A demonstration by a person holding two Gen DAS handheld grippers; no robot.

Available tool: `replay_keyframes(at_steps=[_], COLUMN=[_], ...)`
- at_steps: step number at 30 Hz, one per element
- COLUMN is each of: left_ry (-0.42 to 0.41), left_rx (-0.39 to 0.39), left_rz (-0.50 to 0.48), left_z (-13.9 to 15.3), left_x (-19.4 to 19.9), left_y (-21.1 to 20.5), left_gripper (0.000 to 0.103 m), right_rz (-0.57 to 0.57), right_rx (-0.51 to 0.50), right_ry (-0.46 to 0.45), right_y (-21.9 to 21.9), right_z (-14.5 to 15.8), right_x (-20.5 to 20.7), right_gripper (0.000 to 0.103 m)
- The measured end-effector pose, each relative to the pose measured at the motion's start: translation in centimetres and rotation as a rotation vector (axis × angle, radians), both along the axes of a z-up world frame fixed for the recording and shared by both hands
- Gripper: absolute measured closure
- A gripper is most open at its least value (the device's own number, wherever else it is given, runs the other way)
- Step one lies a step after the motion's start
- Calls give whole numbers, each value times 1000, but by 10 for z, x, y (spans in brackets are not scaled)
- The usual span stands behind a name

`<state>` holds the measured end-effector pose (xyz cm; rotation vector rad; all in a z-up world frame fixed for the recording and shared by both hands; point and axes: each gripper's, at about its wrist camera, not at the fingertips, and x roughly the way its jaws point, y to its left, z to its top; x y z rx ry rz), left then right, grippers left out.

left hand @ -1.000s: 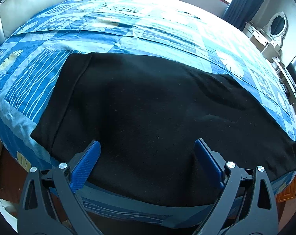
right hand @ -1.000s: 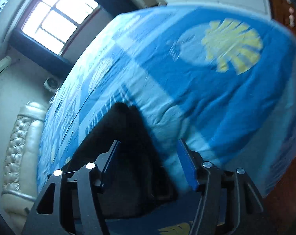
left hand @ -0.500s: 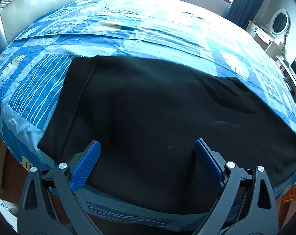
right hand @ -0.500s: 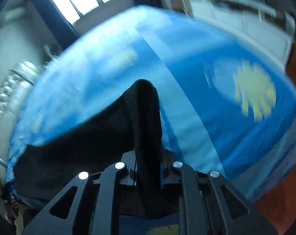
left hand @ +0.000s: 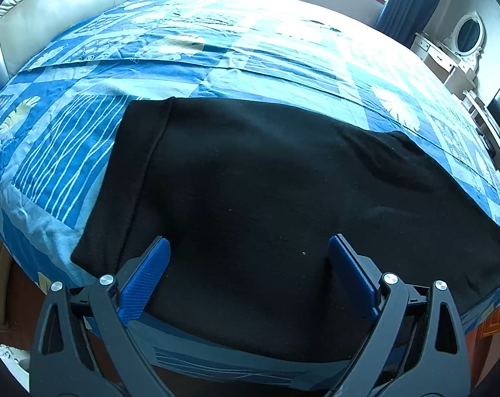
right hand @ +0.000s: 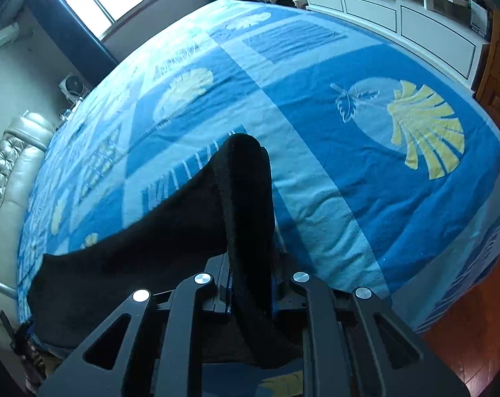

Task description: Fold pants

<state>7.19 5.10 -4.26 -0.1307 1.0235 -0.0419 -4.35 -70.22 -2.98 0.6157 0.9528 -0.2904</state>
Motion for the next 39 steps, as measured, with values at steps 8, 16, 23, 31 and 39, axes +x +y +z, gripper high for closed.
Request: replay_keyframes(at_steps=[8, 16, 23, 31, 39], left_ry=[-6, -6, -2, 1, -1], left_rx=[-5, 10, -13, -1, 3], left_rz=[-11, -27, -34, -40, -43], left_z=[1, -4, -4, -3, -4], left_x=[-2, -1, 0, 0, 0], left_y=[13, 11, 13, 10, 8], left_gripper=[7, 5, 5, 5, 5], right_rz=[21, 125, 282, 417, 539], right_rx=[53, 54, 4, -69, -140], right_ry=[-120, -210, -239, -156, -24], right_y=[32, 108, 211, 320, 417], right_z=[67, 124, 148, 111, 48], right_x=[2, 23, 57, 97, 120], right_gripper=[87, 87, 87, 87, 87])
